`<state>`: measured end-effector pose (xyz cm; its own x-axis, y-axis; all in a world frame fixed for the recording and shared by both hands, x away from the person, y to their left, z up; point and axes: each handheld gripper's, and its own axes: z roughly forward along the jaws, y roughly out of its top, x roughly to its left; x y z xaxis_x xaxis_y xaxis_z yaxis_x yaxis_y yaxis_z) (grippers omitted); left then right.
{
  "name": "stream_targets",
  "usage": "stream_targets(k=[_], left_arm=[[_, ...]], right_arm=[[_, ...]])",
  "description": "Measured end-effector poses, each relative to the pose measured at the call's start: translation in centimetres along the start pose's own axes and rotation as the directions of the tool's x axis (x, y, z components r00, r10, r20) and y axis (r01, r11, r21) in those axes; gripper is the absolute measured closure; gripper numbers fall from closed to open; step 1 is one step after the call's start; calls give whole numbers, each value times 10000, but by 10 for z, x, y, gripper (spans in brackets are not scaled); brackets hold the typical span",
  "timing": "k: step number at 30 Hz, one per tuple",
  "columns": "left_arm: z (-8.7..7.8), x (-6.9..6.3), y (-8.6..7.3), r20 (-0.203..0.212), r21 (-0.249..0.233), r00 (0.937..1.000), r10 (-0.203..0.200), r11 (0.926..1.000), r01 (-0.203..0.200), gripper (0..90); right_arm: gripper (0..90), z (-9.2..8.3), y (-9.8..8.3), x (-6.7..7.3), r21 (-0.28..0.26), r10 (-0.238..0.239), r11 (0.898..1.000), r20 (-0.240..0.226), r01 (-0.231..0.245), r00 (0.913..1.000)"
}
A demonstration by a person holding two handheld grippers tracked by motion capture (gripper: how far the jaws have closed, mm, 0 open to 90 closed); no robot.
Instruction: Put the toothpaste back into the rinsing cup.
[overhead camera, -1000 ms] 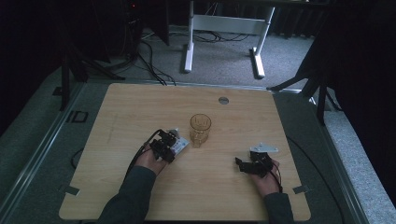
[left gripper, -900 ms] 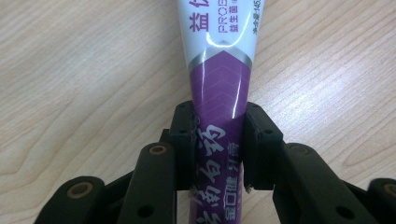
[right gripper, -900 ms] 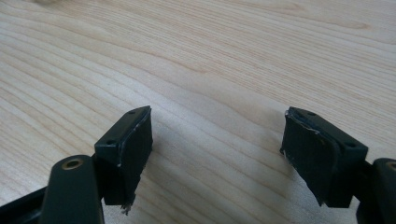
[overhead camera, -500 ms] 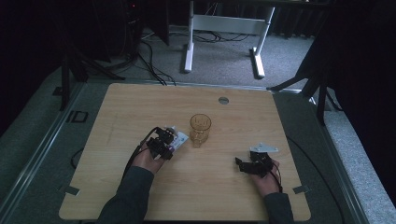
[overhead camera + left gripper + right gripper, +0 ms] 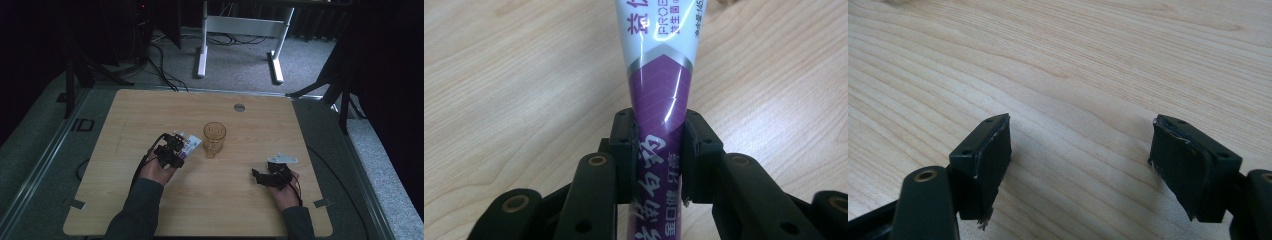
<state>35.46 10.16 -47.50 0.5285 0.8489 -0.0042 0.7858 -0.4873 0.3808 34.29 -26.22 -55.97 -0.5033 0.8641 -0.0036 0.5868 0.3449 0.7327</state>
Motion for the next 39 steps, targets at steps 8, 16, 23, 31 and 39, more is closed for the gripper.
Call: stream_targets(k=[8, 16, 23, 31, 39], left_arm=[[-6, 2, 0, 72, -481, 9998, -204, 9986, 207, 715], [-10, 1, -1, 120, -936, 9992, -377, 9949, 386, 715], [-14, 1, -2, 158, -1215, 9990, -418, 9916, 434, 715], [-16, 1, -2, 349, -1580, 9988, -342, 9867, 393, 715], [-20, 1, -1, 481, -1927, 9983, -333, 9804, 420, 715]], right_arm=[[242, 0, 0, 0, -13, -22, 10000, 3, 22, 10000], [242, 0, 0, 0, -12, -18, 10000, 3, 18, 10000], [242, 0, 0, 0, -11, -7, 10000, -1, 7, 10000], [242, 0, 0, 0, -14, -9, 10000, 4, 9, 10000], [242, 0, 0, 0, -30, -33, 10000, 10, 33, 10000]])
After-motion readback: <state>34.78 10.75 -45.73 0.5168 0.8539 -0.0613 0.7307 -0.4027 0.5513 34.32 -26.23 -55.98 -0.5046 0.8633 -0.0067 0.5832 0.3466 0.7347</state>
